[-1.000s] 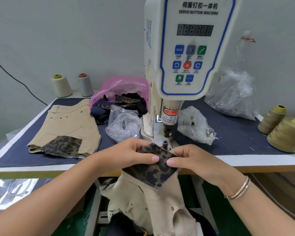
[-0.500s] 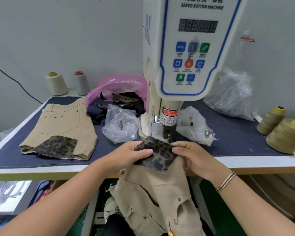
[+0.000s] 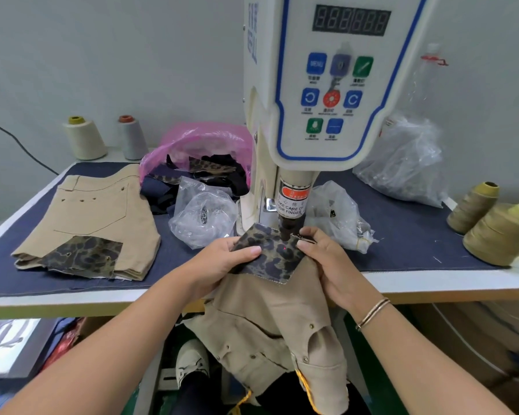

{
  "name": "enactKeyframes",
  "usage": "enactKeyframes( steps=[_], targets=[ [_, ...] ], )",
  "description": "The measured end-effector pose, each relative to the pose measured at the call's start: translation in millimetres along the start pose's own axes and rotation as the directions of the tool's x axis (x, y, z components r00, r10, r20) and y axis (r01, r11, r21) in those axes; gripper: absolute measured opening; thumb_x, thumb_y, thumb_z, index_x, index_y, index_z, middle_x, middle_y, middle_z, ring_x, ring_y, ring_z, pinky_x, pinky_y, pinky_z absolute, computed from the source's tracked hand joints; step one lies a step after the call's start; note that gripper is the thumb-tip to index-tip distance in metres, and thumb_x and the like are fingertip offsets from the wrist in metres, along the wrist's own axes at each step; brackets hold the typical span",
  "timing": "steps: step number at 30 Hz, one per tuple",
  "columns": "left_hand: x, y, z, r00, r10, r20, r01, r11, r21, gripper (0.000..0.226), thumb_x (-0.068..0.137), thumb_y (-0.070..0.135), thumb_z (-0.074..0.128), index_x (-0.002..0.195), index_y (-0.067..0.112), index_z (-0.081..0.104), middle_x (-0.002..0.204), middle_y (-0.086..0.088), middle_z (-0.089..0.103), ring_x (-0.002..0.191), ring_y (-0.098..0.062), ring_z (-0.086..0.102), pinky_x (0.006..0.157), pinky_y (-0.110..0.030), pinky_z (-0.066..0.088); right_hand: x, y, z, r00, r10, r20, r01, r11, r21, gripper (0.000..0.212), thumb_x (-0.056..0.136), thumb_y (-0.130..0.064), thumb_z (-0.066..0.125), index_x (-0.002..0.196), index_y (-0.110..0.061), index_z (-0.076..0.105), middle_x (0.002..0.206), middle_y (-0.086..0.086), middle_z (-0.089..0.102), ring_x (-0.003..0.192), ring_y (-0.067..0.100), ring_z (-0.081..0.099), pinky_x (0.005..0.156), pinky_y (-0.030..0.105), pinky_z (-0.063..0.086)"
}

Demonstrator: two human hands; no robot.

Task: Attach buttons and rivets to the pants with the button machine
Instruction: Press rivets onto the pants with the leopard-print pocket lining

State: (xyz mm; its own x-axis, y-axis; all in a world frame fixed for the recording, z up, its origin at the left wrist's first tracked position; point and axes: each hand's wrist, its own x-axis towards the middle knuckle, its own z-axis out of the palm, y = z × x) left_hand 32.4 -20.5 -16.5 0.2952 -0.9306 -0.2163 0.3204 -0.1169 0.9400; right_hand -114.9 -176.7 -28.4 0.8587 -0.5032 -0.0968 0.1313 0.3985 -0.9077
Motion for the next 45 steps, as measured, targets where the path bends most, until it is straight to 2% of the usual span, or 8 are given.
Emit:
enactKeyframes(
  steps=[4, 12, 17, 25, 29, 34, 39, 45],
  targets=[
    [1.9, -3.4, 0.2, 1.0, 0.003, -0.011, -0.004, 0.999, -0.049, 0.017, 0.078, 0.023, 0.068, 0.09, 0.015, 0.077, 0.102, -0.012, 0.073, 0.087, -0.018, 0.071, 0.071, -0.024, 0.055, 1.3, 6.9, -3.4, 1.0, 0.0, 0.018, 0.0, 0.999, 0.042, 0.023, 0.073, -0.011, 0.064, 0.094, -0.017, 0.055, 0.087, 0.007, 0.071, 0.076, 0.015, 0.068, 0.066, 0.026, 0.056],
    [3.3, -6.6, -1.1, 1.0, 0.014, -0.025, -0.016, 0.997, -0.075, 0.016, 0.079, 0.021, 0.067, 0.089, 0.015, 0.077, 0.1, -0.012, 0.073, 0.086, -0.019, 0.071, 0.074, -0.026, 0.056, 6.7, 15.2, -13.1, 0.998, -0.036, 0.046, 0.033, 0.997, 0.066, 0.027, 0.069, -0.015, 0.073, 0.088, -0.022, 0.055, 0.092, 0.008, 0.069, 0.081, 0.018, 0.067, 0.072, 0.029, 0.056],
    [3.1, -6.3, -1.1, 0.999, -0.006, -0.031, 0.003, 0.996, -0.088, 0.014, 0.08, 0.019, 0.069, 0.091, 0.013, 0.076, 0.099, -0.013, 0.073, 0.084, -0.019, 0.07, 0.076, -0.028, 0.057, 7.8, 16.5, -14.7, 0.995, -0.063, 0.075, 0.056, 0.994, 0.098, 0.023, 0.077, -0.006, 0.066, 0.088, -0.019, 0.051, 0.089, 0.007, 0.068, 0.08, 0.017, 0.066, 0.072, 0.028, 0.056],
    [1.1, -4.0, 0.5, 0.999, -0.017, -0.028, 0.015, 0.997, -0.072, 0.02, 0.079, 0.02, 0.068, 0.097, 0.011, 0.073, 0.106, -0.015, 0.072, 0.09, -0.022, 0.07, 0.078, -0.029, 0.057, 3.9, 14.0, -13.1, 0.995, -0.067, 0.078, 0.059, 0.994, 0.091, 0.02, 0.076, -0.008, 0.066, 0.084, -0.021, 0.054, 0.088, 0.007, 0.065, 0.079, 0.017, 0.066, 0.072, 0.027, 0.056],
    [-12.0, 0.3, 3.7, 0.998, -0.028, 0.05, 0.023, 0.996, 0.088, 0.022, 0.08, 0.027, 0.072, 0.099, 0.016, 0.074, 0.11, -0.013, 0.071, 0.099, -0.024, 0.069, 0.079, -0.026, 0.054, -12.7, 7.9, -10.4, 0.99, -0.06, 0.128, 0.06, 0.998, 0.006, 0.017, 0.081, -0.007, 0.06, 0.082, -0.024, 0.057, 0.086, 0.002, 0.064, 0.08, 0.014, 0.063, 0.07, 0.026, 0.054],
    [-28.7, 7.2, 17.4, 0.988, -0.077, 0.133, 0.049, 0.978, 0.202, 0.027, 0.069, 0.033, 0.078, 0.092, 0.018, 0.077, 0.102, -0.01, 0.074, 0.093, -0.021, 0.071, 0.079, -0.024, 0.054, -45.3, -5.1, 0.2, 0.978, -0.035, 0.205, 0.077, 0.977, -0.197, 0.018, 0.084, -0.013, 0.059, 0.083, -0.031, 0.056, 0.079, -0.005, 0.063, 0.069, 0.007, 0.063, 0.053, 0.018, 0.048],
    [-41.0, 14.3, 22.8, 0.99, -0.069, 0.12, 0.039, 0.972, 0.232, 0.018, 0.075, 0.02, 0.074, 0.091, 0.012, 0.076, 0.098, -0.012, 0.074, 0.088, -0.021, 0.07, 0.077, -0.025, 0.053, -64.5, -19.0, 16.1, 0.966, -0.065, 0.249, 0.123, 0.967, -0.224, 0.022, 0.086, -0.007, 0.056, 0.082, -0.029, 0.056, 0.078, -0.007, 0.064, 0.069, 0.005, 0.063, 0.056, 0.014, 0.048],
    [-58.9, 26.5, 12.1, 0.997, -0.024, 0.077, -0.003, 0.944, 0.331, 0.01, 0.078, 0.016, 0.073, 0.087, 0.017, 0.077, 0.096, -0.009, 0.075, 0.089, -0.02, 0.072, 0.077, -0.022, 0.054, -70.1, -22.5, 33.0, 0.972, 0.007, 0.234, 0.098, 0.895, -0.436, 0.016, 0.084, -0.022, 0.06, 0.091, -0.035, 0.057, 0.088, -0.001, 0.069, 0.079, 0.014, 0.062, 0.064, 0.024, 0.047]
  ],
)
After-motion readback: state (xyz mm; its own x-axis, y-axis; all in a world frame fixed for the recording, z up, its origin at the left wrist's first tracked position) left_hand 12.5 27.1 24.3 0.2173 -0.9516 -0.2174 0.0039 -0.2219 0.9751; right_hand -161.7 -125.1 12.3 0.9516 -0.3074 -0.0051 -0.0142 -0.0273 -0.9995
